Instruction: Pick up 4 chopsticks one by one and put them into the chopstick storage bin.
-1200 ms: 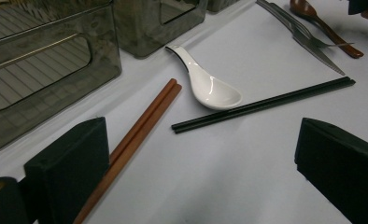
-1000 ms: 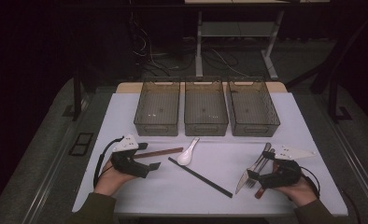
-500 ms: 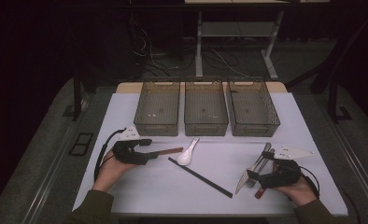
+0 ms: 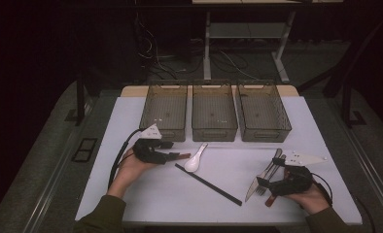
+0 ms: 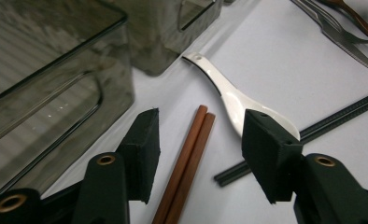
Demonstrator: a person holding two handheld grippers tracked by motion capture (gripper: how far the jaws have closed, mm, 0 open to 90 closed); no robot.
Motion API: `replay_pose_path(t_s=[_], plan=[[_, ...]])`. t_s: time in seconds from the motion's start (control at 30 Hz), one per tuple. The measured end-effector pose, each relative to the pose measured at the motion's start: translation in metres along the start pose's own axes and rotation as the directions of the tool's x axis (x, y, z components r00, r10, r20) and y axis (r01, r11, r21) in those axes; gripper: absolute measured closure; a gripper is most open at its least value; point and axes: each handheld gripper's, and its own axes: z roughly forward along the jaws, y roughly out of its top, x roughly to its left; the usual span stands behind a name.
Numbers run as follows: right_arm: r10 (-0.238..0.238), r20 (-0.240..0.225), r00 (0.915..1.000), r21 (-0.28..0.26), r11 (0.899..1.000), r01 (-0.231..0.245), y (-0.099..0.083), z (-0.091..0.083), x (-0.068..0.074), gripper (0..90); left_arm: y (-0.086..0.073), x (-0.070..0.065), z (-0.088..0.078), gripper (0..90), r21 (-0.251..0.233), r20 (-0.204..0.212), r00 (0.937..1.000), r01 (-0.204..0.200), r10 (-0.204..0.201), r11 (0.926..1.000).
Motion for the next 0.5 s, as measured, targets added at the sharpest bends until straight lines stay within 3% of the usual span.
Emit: replay_pose_path(t_s=[0.3,0.5], plan=[[0.003,0.0,1.0,-0.004,1.0,-0.003,0.0,-0.001,-0.001,2.5,0.016,-0.001,0.031,53.2,0.034,0.04,0.999,-0.022,0.021,0.9992],[0.002,-0.001,1.0,-0.003,1.0,-0.002,0.0,-0.001,-0.001,2.5,0.018,0.0,0.042,58.0,0.074,0.042,0.9984,-0.04,0.037,0.9964]])
